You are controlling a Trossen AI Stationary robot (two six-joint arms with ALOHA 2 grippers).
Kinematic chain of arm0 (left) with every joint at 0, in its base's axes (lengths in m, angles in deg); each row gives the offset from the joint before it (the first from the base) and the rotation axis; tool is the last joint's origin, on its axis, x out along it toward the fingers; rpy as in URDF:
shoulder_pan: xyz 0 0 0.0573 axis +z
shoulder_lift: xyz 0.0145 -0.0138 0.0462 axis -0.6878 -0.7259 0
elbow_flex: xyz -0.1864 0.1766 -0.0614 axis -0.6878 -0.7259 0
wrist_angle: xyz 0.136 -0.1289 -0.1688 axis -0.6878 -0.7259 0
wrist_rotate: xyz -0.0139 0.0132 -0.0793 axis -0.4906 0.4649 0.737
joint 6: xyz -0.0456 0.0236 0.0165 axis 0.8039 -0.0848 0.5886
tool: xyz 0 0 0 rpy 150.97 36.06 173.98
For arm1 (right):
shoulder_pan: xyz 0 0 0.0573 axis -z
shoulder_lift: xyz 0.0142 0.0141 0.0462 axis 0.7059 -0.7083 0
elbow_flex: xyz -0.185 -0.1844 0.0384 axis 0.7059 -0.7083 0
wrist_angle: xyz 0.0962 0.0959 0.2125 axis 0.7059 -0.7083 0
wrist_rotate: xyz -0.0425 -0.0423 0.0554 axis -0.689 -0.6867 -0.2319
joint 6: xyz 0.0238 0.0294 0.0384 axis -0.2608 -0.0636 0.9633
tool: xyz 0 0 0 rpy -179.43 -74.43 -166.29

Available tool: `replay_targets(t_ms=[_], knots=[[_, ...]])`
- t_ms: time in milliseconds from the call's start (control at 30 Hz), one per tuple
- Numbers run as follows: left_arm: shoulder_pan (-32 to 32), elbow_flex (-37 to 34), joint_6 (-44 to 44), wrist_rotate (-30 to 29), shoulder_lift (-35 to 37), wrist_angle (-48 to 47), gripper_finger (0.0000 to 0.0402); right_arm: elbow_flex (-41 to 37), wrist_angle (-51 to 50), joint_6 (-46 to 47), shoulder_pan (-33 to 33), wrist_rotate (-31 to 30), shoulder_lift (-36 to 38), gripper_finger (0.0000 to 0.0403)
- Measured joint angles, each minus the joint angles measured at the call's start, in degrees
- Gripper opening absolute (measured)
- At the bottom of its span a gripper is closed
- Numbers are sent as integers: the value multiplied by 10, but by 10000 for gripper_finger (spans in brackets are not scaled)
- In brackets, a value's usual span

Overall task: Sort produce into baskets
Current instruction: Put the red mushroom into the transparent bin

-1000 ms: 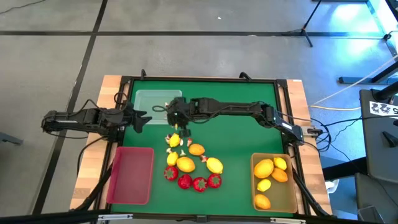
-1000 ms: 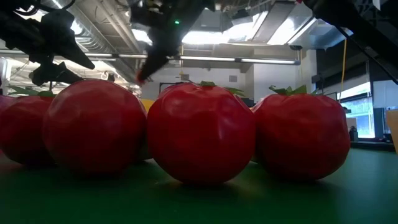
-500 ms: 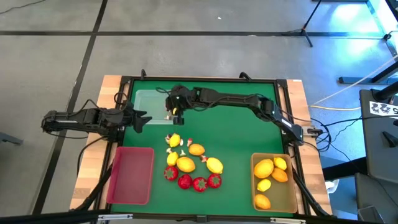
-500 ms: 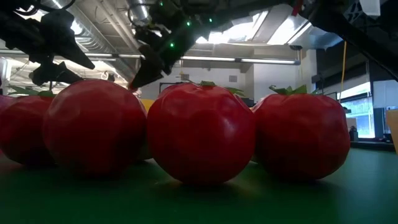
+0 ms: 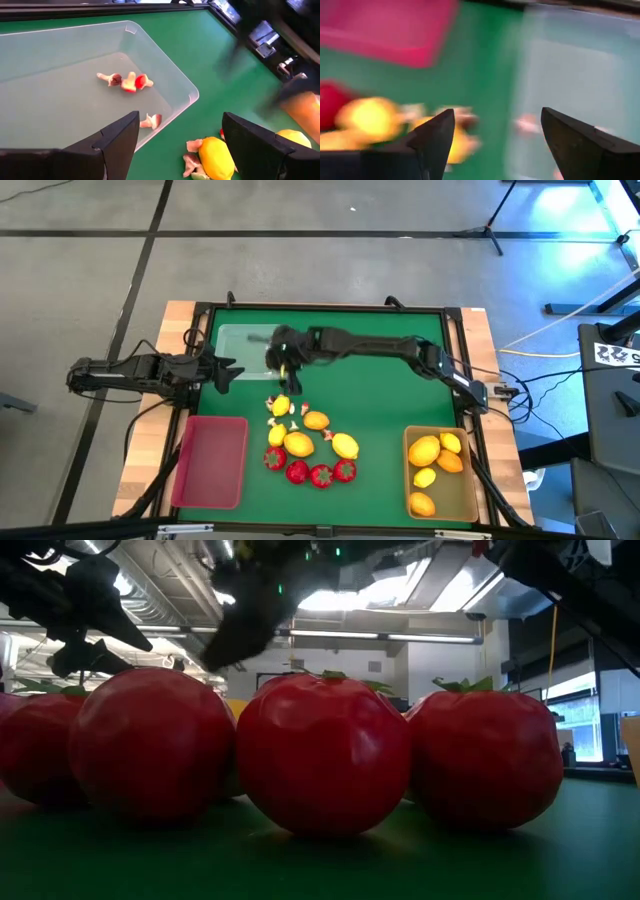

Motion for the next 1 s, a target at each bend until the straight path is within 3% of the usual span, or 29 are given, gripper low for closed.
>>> replay_targets(t_ms=[133, 333, 433, 600, 833, 1000], knots=[[0, 0, -1, 0, 0, 0, 279, 1, -43, -16, -44, 2, -1, 280], [0, 0, -1, 0, 0, 0, 279, -23, -95, -25, -73, -88, -1, 263], [0, 0, -1, 0, 0, 0, 279, -45, -117, -8, -72, -104, -1, 256], [0, 0, -1, 0, 0, 0, 279, -108, -122, 28, -60, -110, -3, 253], [0, 0, 0, 0, 0, 0, 279, -139, -101, 30, -59, -109, -2, 253], [0, 0, 1, 0, 0, 0, 279, -159, -69, 28, -61, -76, -2, 253]])
